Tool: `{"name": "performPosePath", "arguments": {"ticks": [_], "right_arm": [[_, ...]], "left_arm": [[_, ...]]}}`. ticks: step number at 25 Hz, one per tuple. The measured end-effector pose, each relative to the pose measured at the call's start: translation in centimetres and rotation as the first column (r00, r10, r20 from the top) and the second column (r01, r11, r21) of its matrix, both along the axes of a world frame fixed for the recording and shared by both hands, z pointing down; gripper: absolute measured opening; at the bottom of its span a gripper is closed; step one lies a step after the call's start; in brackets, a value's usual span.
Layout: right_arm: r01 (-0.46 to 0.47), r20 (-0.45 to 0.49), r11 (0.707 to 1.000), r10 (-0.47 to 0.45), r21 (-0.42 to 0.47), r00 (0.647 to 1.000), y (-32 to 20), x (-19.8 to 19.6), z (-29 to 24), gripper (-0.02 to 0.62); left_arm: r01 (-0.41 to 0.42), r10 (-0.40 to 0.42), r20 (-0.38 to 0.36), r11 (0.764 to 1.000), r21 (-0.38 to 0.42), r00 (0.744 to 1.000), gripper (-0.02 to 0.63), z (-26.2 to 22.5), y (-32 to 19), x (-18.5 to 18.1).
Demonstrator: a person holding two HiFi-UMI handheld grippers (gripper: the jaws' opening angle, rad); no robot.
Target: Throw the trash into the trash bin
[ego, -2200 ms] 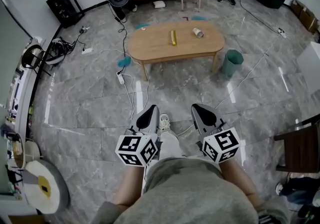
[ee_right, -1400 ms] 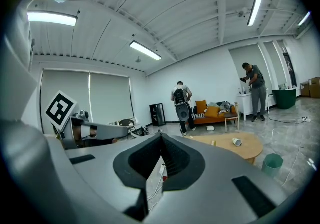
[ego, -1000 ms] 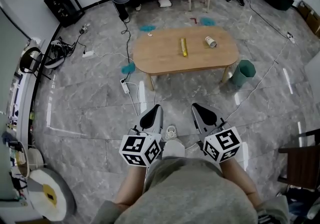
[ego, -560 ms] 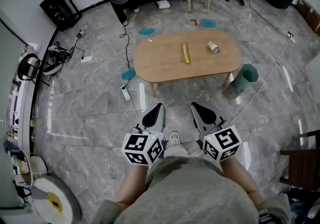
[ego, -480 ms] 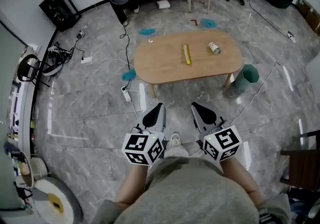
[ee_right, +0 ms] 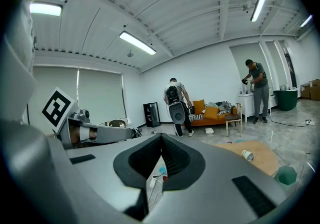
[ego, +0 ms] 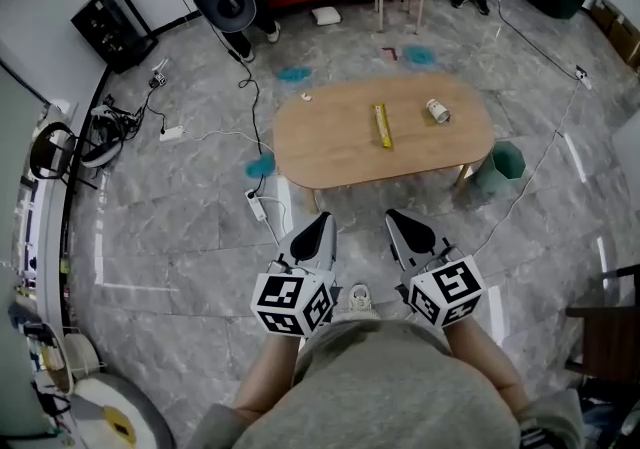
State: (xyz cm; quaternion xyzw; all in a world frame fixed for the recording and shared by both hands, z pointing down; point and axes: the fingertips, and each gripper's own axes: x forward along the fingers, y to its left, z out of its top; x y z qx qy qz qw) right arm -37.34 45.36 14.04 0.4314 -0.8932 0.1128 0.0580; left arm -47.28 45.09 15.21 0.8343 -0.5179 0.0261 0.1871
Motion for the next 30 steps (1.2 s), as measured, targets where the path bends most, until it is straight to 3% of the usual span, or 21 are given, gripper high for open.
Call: {"name": "performPosePath", "arguments": {"ticks": [16,30], "right_arm": [[-0.014,-0.018,1.000,0.014,-0.018,1.000,-6.2,-3.7,0.6,0.008],[0.068,-0.009,0.997,-0.068,-0.039,0.998,-12.9,-2.7,1.3,0.008]], "left_arm": [[-0.008,0.007,-0.024,1.000,-0.028,1.000,0.000,1.2,-6.7,-3.9],[0.088,-0.090,-0.034,0.995,-0.047,0.995,0.000,2.1,-12.8,-3.6]]}}
